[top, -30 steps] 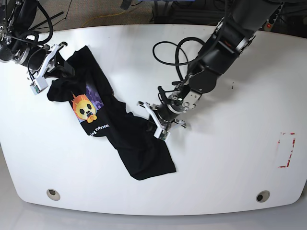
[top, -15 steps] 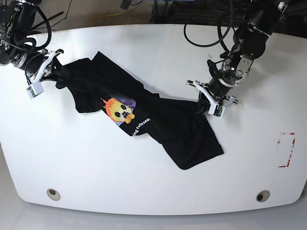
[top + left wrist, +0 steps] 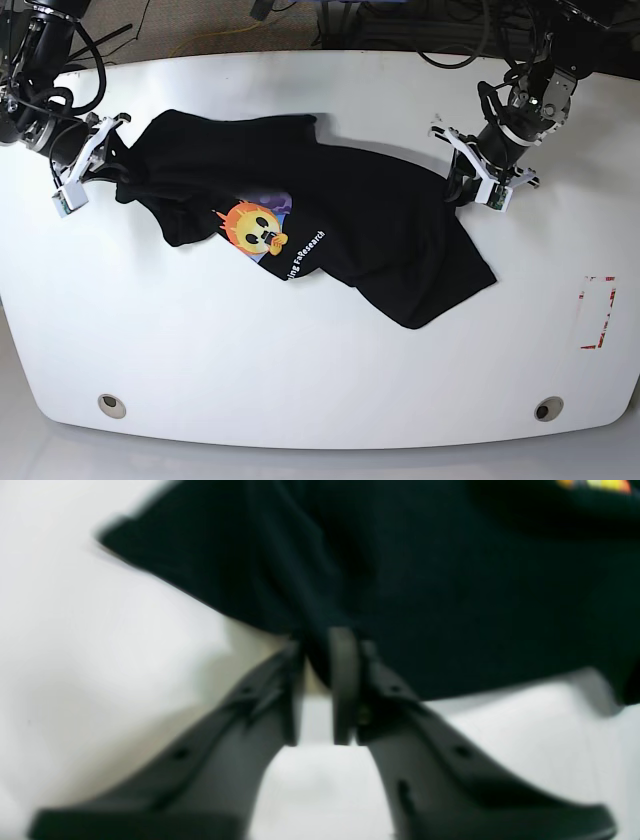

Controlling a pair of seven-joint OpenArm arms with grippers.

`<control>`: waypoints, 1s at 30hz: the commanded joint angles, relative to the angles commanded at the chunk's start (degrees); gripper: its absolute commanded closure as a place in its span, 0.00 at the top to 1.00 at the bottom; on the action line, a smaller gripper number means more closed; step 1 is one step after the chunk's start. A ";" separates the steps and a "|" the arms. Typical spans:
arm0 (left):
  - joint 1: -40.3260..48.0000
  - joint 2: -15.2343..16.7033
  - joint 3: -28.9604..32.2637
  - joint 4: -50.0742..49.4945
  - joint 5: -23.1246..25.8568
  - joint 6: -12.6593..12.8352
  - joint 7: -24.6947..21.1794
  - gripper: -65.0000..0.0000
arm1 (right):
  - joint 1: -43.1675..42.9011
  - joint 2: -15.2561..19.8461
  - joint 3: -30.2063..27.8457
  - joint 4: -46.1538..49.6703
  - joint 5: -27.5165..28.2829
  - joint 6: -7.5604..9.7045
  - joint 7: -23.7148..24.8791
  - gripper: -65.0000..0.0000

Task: Fold the T-shirt properly
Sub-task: 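Drag the shirt fabric away from the right gripper with the left gripper, release, then lower the left gripper onto the shirt's hem corner and grasp it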

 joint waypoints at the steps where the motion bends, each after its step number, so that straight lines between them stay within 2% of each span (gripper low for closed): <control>1: 0.35 0.09 -1.05 0.62 0.00 -0.09 0.62 0.39 | 0.09 0.00 0.00 0.00 0.00 0.00 0.00 0.00; 4: 0.53 0.62 -1.58 2.64 0.00 -0.18 2.73 0.61 | 0.35 -0.44 -1.14 -0.09 0.00 0.00 0.00 0.00; 8: 0.62 0.97 -2.90 3.25 0.00 -0.09 4.13 0.75 | 0.44 -0.62 -1.41 -0.09 0.00 0.00 0.00 0.00; 10: 0.44 1.85 -5.19 2.46 0.00 0.00 4.40 0.75 | 0.44 -0.70 -1.41 -0.09 0.00 0.00 0.00 0.00; 13: -0.26 5.45 -8.62 -0.09 0.00 -0.09 4.40 0.75 | 0.44 -0.70 -1.41 -0.09 0.00 0.00 0.00 0.00; 15: -3.78 7.65 -10.73 -2.99 0.09 -0.18 4.66 0.75 | 0.44 -0.79 -1.41 -0.09 0.00 0.00 0.00 0.00; 20: -12.84 8.88 -11.08 -11.96 -0.18 -0.26 8.62 0.75 | 0.44 -0.79 -1.41 -0.09 0.00 0.00 0.09 0.00; 23: -17.14 11.43 -11.25 -16.79 -2.11 -0.26 8.70 0.75 | 0.44 -0.88 -1.41 -0.09 0.00 0.00 0.18 0.00; 30: -24.09 11.96 -11.16 -27.87 -9.32 -0.26 8.70 0.75 | 0.44 -2.29 -1.14 -0.09 0.00 0.00 0.18 0.00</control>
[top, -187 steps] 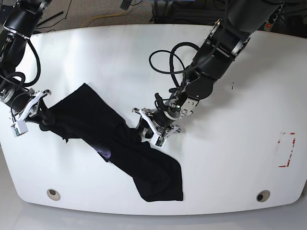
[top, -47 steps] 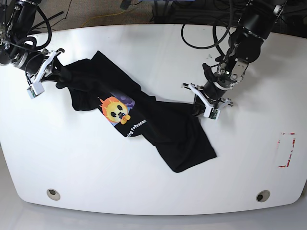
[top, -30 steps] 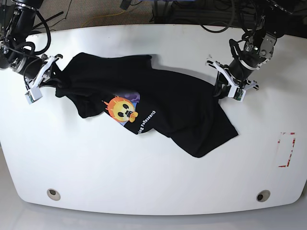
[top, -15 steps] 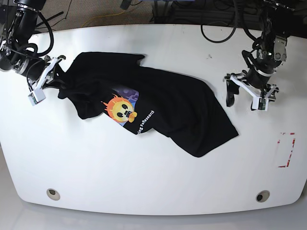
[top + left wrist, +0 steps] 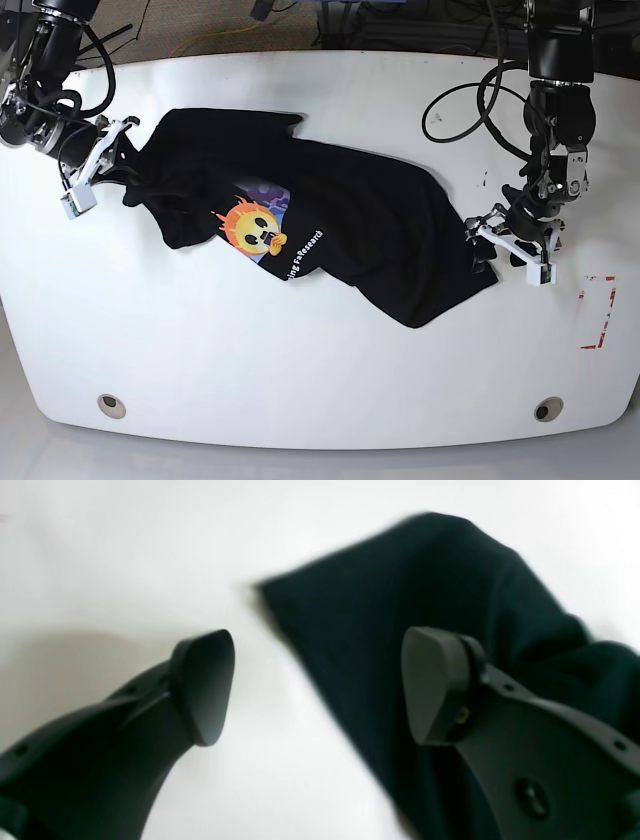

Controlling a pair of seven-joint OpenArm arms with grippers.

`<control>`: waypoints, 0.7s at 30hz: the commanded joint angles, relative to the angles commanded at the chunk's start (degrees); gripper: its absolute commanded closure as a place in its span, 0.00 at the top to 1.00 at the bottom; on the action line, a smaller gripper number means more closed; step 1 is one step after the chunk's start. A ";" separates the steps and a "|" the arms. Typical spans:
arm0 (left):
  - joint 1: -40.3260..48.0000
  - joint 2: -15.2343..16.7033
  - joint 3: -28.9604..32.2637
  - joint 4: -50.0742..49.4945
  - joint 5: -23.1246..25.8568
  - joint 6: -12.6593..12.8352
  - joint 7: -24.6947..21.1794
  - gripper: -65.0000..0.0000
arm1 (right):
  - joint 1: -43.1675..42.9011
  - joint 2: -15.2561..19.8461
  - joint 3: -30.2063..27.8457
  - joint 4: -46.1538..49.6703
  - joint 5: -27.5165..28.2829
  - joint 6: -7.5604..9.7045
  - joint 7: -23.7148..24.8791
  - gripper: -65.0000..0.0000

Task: Fold the T-shirt properly
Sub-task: 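Lower the left gripper onto the shirt's hem corner and grasp it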

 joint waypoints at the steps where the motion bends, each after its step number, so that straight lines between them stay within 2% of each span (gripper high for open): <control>1: -0.62 0.00 0.00 -1.23 -1.14 0.00 0.00 0.75 | 0.00 -0.09 0.00 0.00 0.00 0.00 0.00 0.00; 7: -2.81 0.09 0.18 -7.91 -6.59 0.00 0.00 0.75 | -0.09 -0.09 0.00 0.00 0.00 0.00 0.00 0.00; 12: -3.87 0.35 0.35 -10.90 -7.03 0.00 0.09 0.75 | 0.00 -0.09 0.00 0.00 0.00 0.00 0.00 0.00; 16: -4.04 2.11 0.35 -12.22 -7.03 -0.09 0.09 0.75 | 0.00 -0.18 -0.09 0.00 0.00 0.00 0.00 0.00; 21: -7.12 3.87 2.11 -15.56 -6.59 -3.96 3.16 0.75 | 0.00 -1.14 -0.18 0.00 0.00 0.00 0.00 0.00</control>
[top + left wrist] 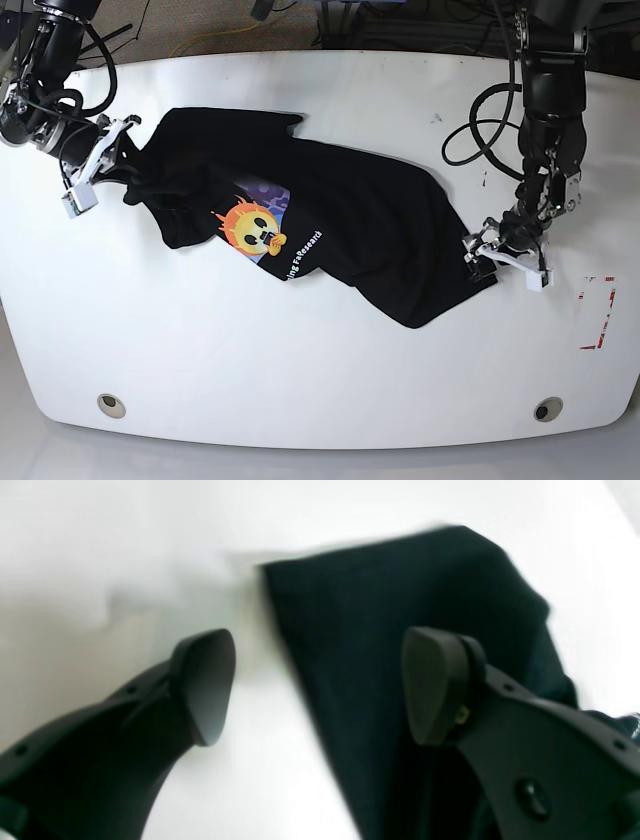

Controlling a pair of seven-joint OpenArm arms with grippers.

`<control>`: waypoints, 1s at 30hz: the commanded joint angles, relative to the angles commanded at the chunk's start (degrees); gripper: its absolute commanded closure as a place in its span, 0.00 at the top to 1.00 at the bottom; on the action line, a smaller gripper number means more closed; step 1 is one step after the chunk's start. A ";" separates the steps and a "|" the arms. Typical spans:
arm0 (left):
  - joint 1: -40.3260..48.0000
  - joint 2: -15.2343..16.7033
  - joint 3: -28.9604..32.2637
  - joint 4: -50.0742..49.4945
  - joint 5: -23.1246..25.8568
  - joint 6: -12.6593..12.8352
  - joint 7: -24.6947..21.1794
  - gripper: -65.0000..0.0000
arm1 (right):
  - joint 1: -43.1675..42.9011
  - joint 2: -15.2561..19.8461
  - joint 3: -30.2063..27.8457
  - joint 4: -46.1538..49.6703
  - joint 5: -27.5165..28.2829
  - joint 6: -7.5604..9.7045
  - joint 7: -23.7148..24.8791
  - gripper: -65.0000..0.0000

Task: Fold the T-shirt properly
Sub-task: 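Lower the left gripper onto the shirt's hem corner and grasp it, then lift the shirt with both grippers and lay it flat, logo up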

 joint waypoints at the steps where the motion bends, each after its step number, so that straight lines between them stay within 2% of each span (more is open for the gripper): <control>1: -0.79 0.00 0.44 -1.05 0.00 -0.35 0.53 0.75 | 0.00 -0.09 0.00 0.00 0.00 0.00 0.00 0.00; 11: -5.98 1.14 4.31 -8.88 -0.09 -0.35 0.62 0.74 | -0.09 -0.44 0.26 0.00 0.00 0.00 0.00 0.00; 14: -6.07 1.23 4.04 -8.88 0.00 -0.26 -1.14 0.55 | -0.09 -0.44 0.26 0.00 0.00 0.00 0.00 0.00; 16: -5.98 1.14 3.96 -8.88 0.00 -0.26 -2.81 0.37 | -0.09 -0.44 0.26 0.00 0.00 0.00 0.00 0.00; 17: -5.89 1.14 3.96 -8.88 0.00 -0.26 -3.60 0.24 | -0.09 -0.44 0.26 0.00 0.00 0.00 0.00 0.00; 19: -5.54 0.97 3.96 -8.88 0.00 -0.26 -4.66 0.06 | 0.00 -0.44 0.26 0.00 0.00 0.00 0.09 0.00; 20: -5.19 0.88 3.96 -8.88 0.00 -0.35 -4.92 0.00 | 0.00 -0.44 0.26 0.00 0.00 0.00 0.09 0.00; 24: -4.40 0.88 2.46 -7.47 -0.35 -0.44 -5.01 0.00 | 0.00 -0.53 0.26 0.00 0.00 0.00 0.18 0.00; 28: -1.23 0.79 -3.43 -1.41 0.00 -0.53 -5.01 0.00 | 1.14 -0.53 0.35 0.00 0.00 0.00 0.18 0.00; 30: -0.26 0.70 -4.22 2.37 0.00 -0.53 -4.92 0.00 | 2.02 -0.18 0.44 -0.09 0.00 0.00 0.18 0.00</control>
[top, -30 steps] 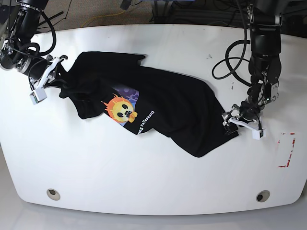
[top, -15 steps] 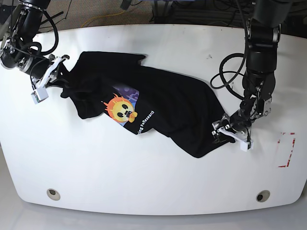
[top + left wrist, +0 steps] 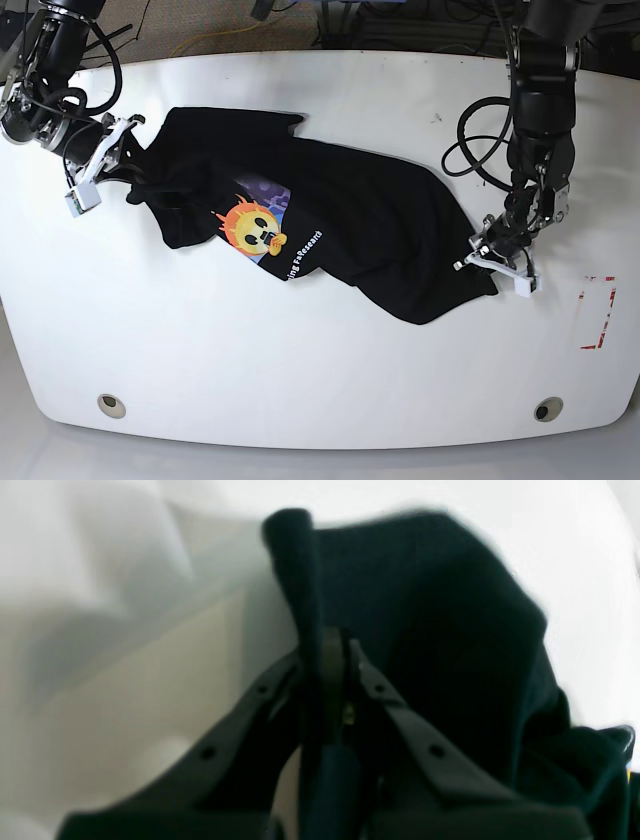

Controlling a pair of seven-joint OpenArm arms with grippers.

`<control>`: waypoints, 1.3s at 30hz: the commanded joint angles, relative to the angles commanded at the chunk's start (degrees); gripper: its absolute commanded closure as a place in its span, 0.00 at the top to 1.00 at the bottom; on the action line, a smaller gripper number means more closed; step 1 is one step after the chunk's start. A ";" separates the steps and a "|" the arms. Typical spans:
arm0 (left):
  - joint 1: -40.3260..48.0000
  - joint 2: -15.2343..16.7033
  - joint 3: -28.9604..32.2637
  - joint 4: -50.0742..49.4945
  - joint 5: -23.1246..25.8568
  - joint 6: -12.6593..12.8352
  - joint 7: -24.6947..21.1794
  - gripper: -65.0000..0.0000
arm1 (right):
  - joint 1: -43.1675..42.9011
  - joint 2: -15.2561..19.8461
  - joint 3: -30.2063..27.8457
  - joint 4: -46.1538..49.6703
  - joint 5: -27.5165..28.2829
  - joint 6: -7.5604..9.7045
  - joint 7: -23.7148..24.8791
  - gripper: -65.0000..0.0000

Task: Fold the T-shirt properly
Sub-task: 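Lift the shirt with both grippers and lay it flat, logo up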

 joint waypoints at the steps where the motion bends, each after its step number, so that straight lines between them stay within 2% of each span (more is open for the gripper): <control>1: 0.44 -0.35 0.00 1.58 0.00 0.00 0.00 0.00 | 0.35 0.00 0.00 -0.44 0.00 0.00 0.00 0.00; 8: 2.11 -6.68 0.09 13.89 -0.26 -0.09 0.09 0.00 | 9.49 0.26 1.14 -11.43 0.00 0.00 -0.35 0.00; 12: 2.11 -10.46 0.09 19.52 -0.18 -0.88 0.09 0.00 | 17.23 2.46 0.97 -20.31 0.00 0.00 -0.35 0.00; 14: 1.58 -12.75 -0.09 21.54 0.00 -2.55 0.09 0.00 | 23.12 2.99 0.62 -26.20 0.00 0.00 -0.35 0.00; 16: 1.32 -14.95 -0.18 23.12 -0.09 -3.16 0.09 0.00 | 28.48 4.48 -0.88 -31.47 -0.09 0.00 -0.26 0.00; 19: -1.85 -18.02 -0.26 26.29 -0.26 -3.43 0.09 0.00 | 39.91 7.21 -4.57 -41.49 -0.53 0.00 0.09 0.00; 22: -4.92 -20.84 -0.26 27.52 -0.35 -3.43 0.09 0.00 | 49.67 7.74 -7.12 -47.03 -2.37 0.00 0.09 0.00; 28: -11.52 -25.67 -0.44 30.15 -0.53 -3.52 1.58 0.00 | 68.40 7.74 -15.30 -54.15 -5.36 0.00 0.00 0.00; 33: -16.26 -29.89 -5.27 31.03 -3.43 -3.52 2.81 0.00 | 81.58 7.74 -21.54 -57.14 -5.10 0.00 -0.26 0.00; 35: -19.69 -32.88 -5.45 29.71 -5.54 -3.52 2.81 0.00 | 85.71 7.74 -23.47 -57.14 -5.01 0.00 -0.35 0.00; 39: -23.38 -36.13 -5.45 27.78 -8.62 -3.52 2.81 0.00 | 86.10 7.82 -24.35 -56.79 -5.01 0.00 -2.55 0.00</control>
